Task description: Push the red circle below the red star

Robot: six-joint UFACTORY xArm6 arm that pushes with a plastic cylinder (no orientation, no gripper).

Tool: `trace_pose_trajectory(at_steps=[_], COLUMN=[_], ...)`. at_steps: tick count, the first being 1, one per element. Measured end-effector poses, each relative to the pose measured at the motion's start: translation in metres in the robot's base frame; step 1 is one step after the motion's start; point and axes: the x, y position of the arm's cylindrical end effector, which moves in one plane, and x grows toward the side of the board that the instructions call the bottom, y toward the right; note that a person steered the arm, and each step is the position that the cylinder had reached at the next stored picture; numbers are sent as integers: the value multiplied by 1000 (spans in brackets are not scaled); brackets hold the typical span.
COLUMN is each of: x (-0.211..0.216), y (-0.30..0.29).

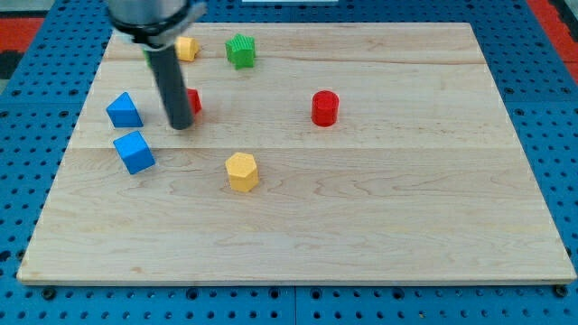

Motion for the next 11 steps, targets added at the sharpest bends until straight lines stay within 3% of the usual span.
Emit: trace_pose_trajectory(at_steps=[2,4,5,6,7,8,9,10,11], x=[-48,-60,-22,5,-18,-20,12,-24,-49], y=[46,206,283,208,135,143,221,262,163])
